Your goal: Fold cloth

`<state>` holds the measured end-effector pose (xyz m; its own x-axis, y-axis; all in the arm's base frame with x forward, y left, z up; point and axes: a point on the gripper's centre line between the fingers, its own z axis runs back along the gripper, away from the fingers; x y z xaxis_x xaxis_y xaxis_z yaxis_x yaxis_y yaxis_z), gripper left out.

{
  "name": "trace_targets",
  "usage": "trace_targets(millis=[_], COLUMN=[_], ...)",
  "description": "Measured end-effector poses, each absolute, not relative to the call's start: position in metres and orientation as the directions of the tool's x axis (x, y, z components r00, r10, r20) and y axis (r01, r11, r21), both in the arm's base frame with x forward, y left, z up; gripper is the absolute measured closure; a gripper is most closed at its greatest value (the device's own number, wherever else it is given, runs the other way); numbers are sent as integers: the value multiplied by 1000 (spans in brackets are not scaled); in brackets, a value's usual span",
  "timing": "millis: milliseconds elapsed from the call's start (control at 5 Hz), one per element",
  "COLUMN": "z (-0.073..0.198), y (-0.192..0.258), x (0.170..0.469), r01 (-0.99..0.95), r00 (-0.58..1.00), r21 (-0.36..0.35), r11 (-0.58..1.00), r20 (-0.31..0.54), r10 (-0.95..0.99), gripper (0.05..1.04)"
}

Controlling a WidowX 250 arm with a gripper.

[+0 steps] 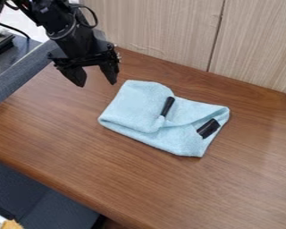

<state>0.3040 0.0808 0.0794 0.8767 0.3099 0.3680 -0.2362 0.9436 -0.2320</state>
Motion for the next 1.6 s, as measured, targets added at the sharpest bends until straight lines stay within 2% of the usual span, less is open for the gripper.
trace_targets(millis=[200, 400, 800, 1200, 1400, 1600], z=[71, 59, 47, 28, 14, 8], y=[79, 55, 6, -10, -15, -17], x=[302, 306, 319, 327, 330, 333], r01=[-247, -206, -100, -42, -21, -24], r00=[885, 916, 947, 961, 971, 974], r21=[-238, -226, -217, -136, -110, -111], r11=[939, 952, 971, 990, 994, 994], r20=[340, 297, 280, 264, 233, 222], r10=[318, 269, 160, 78, 46, 48], gripper=[83, 83, 83, 83, 123, 392])
